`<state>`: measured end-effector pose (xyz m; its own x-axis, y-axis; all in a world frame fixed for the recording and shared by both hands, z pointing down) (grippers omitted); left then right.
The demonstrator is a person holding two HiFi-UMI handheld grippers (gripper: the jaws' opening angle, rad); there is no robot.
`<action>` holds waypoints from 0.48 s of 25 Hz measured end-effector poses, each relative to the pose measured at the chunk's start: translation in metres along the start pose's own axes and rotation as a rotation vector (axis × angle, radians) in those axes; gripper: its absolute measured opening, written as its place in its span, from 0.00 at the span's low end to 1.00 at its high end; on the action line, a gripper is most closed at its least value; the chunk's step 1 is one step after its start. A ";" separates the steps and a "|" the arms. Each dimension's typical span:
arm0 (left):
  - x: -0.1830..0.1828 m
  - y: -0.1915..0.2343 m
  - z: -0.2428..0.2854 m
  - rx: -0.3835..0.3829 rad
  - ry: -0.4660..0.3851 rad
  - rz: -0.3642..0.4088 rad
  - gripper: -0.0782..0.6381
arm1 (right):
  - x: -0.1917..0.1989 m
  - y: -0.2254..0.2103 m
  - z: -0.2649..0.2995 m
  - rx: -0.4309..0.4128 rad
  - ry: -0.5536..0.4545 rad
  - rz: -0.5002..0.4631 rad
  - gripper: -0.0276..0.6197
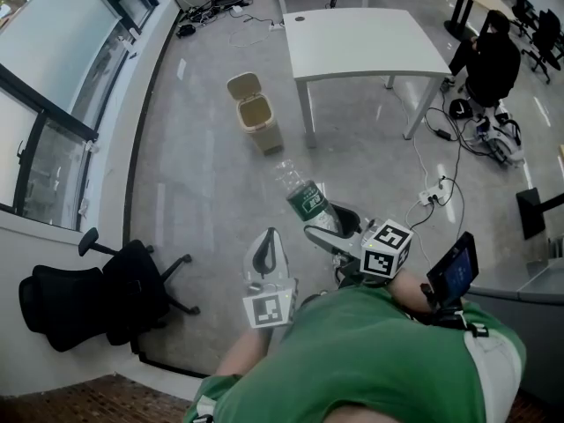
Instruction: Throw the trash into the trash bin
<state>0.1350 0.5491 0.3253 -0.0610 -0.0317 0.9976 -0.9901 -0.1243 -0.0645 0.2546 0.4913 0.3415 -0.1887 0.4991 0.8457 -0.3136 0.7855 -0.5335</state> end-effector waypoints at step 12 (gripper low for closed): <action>-0.003 0.001 0.084 -0.042 0.021 0.026 0.12 | -0.042 -0.073 0.022 -0.037 -0.004 0.028 0.54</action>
<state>0.1453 0.4655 0.3200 -0.0895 -0.0136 0.9959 -0.9925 -0.0818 -0.0903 0.2649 0.4046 0.3448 -0.2010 0.5196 0.8304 -0.2740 0.7841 -0.5569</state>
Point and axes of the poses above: the fingertips, and each gripper's own axes: z forward along the fingers, y to its left, x out of its underside, the point moved 3 cm from there along -z, backward along the fingers, and after that the axes turned 1 degree about -z, right-handed, at the moved point
